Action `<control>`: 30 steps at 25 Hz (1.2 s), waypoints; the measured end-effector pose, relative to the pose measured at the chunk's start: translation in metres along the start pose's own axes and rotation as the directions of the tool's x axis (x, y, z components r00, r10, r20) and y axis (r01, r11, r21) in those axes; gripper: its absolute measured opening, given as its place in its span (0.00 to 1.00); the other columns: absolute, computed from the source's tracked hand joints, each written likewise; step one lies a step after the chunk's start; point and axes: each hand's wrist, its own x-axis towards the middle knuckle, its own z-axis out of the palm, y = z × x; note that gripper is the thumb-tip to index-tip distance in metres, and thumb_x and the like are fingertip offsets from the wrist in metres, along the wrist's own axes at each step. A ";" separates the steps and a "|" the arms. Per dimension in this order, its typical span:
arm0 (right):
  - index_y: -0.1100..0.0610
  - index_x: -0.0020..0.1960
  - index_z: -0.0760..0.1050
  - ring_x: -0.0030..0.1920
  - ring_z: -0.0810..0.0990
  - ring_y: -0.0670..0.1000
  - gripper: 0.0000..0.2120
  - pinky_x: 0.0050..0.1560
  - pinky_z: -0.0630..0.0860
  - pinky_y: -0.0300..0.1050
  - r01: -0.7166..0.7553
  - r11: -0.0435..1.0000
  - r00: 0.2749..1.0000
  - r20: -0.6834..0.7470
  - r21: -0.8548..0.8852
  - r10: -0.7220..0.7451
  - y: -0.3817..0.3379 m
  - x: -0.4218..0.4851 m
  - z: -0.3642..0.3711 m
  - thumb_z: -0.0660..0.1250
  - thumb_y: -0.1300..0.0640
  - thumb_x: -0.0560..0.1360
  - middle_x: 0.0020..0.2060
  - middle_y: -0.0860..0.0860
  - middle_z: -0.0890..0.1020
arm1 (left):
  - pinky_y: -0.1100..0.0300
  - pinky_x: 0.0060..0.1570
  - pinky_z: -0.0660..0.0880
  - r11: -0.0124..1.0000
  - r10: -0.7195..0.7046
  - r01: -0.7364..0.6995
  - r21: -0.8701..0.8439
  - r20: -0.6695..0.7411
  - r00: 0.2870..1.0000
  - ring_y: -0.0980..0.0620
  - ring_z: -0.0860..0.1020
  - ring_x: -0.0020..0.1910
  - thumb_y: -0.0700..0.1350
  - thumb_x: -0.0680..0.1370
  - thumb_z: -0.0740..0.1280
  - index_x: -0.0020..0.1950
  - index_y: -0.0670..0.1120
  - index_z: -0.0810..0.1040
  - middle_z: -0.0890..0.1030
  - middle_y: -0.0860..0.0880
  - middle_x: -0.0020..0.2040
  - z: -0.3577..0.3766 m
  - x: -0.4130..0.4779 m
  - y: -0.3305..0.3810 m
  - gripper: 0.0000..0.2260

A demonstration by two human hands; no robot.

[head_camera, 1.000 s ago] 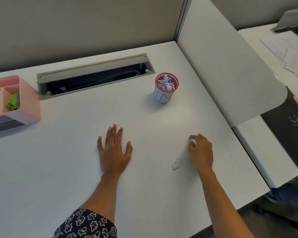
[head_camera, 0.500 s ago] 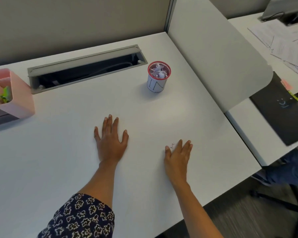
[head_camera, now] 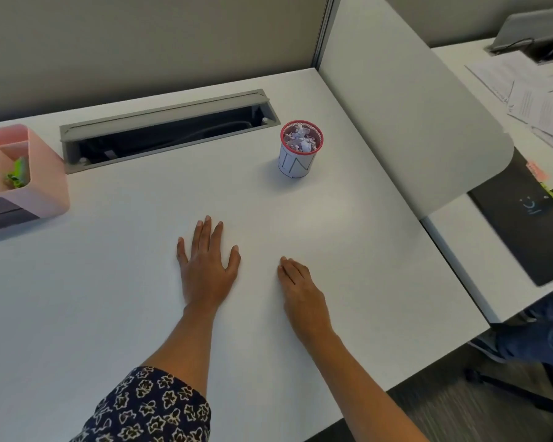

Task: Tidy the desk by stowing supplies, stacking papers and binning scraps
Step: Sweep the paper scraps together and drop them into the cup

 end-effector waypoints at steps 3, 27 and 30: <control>0.63 0.50 0.81 0.48 0.75 0.53 0.22 0.25 0.77 0.40 0.205 0.968 0.978 0.004 -0.142 -0.207 0.025 0.001 -0.009 0.72 0.76 0.58 0.51 0.54 0.82 | 0.45 0.76 0.48 1.000 0.000 0.000 -0.006 -0.001 1.000 0.55 0.54 0.78 0.58 0.78 0.54 0.76 0.51 0.63 0.59 0.52 0.78 -0.002 0.000 0.001 0.27; 0.60 0.55 0.83 0.49 0.81 0.54 0.10 0.45 0.76 0.38 -0.344 0.840 0.888 -0.146 0.420 0.436 0.020 0.243 -0.149 0.68 0.60 0.77 0.53 0.56 0.84 | 0.48 0.75 0.51 0.999 -0.027 0.027 -0.027 0.022 0.999 0.58 0.55 0.77 0.59 0.76 0.55 0.74 0.53 0.66 0.59 0.56 0.78 -0.004 0.003 0.005 0.27; 0.60 0.58 0.82 0.52 0.82 0.55 0.12 0.55 0.78 0.44 -0.299 0.908 0.933 -0.110 0.294 0.343 0.016 0.261 -0.146 0.67 0.56 0.77 0.55 0.56 0.83 | 0.48 0.75 0.52 0.999 -0.033 0.034 -0.032 0.021 0.999 0.59 0.57 0.76 0.59 0.75 0.55 0.73 0.54 0.68 0.60 0.56 0.77 -0.004 0.005 0.005 0.27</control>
